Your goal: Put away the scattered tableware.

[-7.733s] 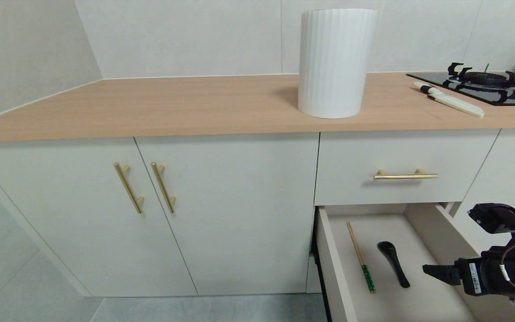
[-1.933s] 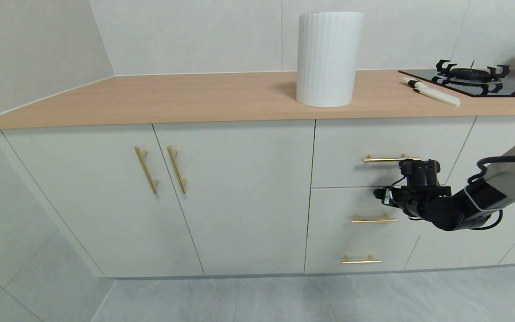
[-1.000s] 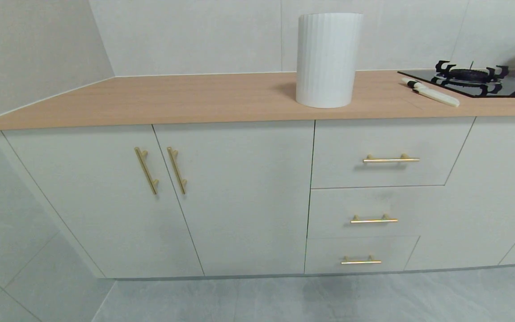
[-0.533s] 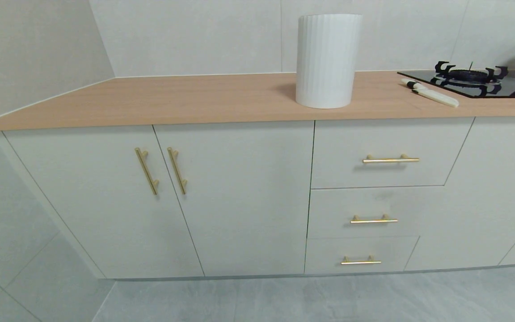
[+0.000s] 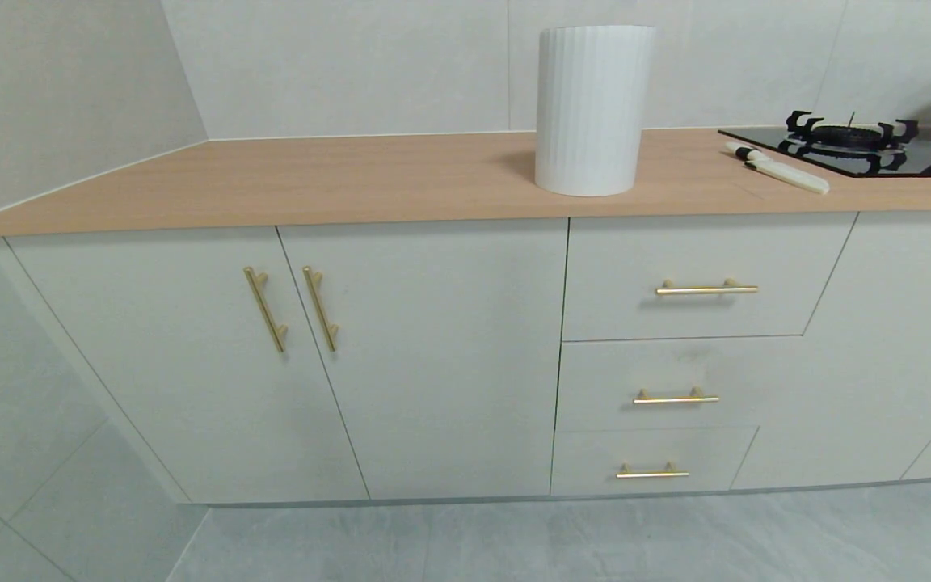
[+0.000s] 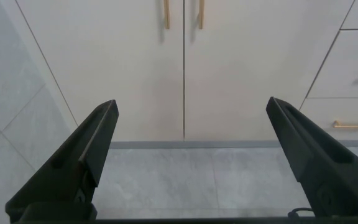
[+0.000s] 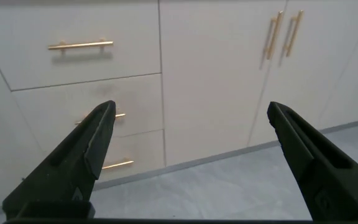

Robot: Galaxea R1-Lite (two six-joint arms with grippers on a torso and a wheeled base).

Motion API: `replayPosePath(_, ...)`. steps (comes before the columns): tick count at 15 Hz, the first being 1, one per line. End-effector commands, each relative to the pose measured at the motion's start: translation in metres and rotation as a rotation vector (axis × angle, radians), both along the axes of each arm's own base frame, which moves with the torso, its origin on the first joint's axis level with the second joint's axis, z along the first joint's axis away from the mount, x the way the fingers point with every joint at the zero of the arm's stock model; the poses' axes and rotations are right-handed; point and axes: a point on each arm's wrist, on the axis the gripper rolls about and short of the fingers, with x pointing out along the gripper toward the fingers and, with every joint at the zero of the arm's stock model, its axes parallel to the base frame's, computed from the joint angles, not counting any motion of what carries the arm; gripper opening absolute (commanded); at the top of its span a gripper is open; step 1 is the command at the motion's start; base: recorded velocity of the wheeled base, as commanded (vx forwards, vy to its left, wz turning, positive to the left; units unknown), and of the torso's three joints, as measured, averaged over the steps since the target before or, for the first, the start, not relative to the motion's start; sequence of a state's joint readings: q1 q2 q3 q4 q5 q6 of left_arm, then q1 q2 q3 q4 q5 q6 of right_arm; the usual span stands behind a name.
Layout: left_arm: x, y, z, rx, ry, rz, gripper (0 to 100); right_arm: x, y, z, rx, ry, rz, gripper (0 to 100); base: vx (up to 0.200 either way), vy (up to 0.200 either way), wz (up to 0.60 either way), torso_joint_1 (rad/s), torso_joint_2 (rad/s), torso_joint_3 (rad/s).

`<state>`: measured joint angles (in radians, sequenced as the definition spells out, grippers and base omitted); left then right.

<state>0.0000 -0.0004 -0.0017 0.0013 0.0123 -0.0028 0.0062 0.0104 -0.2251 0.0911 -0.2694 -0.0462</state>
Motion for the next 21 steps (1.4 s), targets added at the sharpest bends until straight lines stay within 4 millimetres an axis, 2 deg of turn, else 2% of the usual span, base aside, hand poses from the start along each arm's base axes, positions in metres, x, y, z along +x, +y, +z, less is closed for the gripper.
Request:
replayPosePath(1, 0.000, 0.000, 0.000, 0.000, 0.001, 0.000, 100, 0.018, 0.002, -0.035, 0.001, 0.022, 0.070, 100, 0.000, 0.000, 0.00, 0.000, 0.00, 0.000)
replayPosePath(5, 0.000, 0.000, 0.000, 0.000, 0.001, 0.001, 100, 0.021, 0.005, -0.052, -0.008, 0.130, 0.237, 100, 0.000, 0.000, 0.00, 0.000, 0.00, 0.000)
replayPosePath(19, 0.000, 0.000, 0.000, 0.004, 0.001, 0.000, 100, 0.022, 0.006, -0.051, 0.025, 0.116, 0.249, 100, 0.000, 0.000, 0.00, 0.000, 0.00, 0.000)
replayPosePath(21, 0.000, 0.000, 0.000, 0.004, 0.001, 0.000, 100, 0.022, 0.006, -0.051, 0.027, 0.115, 0.249, 100, 0.200, 0.000, 0.00, 0.000, 0.00, 0.002)
